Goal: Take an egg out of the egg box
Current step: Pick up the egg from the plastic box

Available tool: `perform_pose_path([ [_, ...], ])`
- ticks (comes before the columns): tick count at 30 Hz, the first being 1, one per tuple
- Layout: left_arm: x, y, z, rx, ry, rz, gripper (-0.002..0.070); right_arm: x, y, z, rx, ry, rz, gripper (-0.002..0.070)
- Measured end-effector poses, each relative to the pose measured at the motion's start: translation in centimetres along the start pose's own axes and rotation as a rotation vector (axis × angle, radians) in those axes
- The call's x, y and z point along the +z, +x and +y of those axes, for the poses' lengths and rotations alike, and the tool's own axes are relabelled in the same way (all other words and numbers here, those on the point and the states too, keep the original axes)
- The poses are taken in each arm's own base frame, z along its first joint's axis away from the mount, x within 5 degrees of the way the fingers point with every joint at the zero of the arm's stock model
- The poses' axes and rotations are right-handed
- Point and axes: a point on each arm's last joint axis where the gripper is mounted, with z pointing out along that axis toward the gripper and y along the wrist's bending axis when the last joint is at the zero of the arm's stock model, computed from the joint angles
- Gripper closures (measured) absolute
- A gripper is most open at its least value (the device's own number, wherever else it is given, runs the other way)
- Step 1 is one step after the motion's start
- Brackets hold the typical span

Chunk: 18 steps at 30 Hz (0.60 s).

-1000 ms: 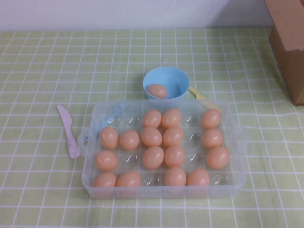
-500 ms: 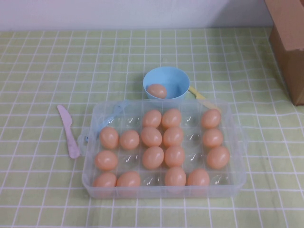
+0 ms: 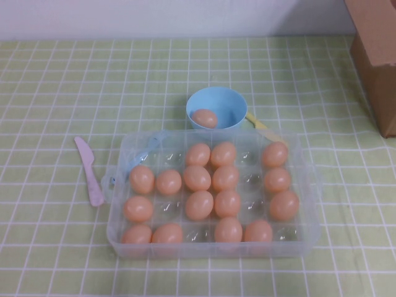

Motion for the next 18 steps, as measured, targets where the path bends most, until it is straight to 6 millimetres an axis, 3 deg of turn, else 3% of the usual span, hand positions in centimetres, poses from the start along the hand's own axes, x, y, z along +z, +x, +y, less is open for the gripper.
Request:
perform_pose_path([
  [4,0.0,0.0,0.0,0.000,0.000,0.000,0.0678,1.5,-3.6,-0.5,-0.095,0.042,0.253,0.0694],
  [9,0.0,0.0,0.0,0.000,0.000,0.000,0.0678,5.0,-6.9,-1.1,-0.124,0.021,0.353,0.0694],
  [18,0.0,0.0,0.0,0.000,0.000,0.000,0.0678,12.5,-10.0,1.6,-0.360,0.081,0.581,0.0694],
])
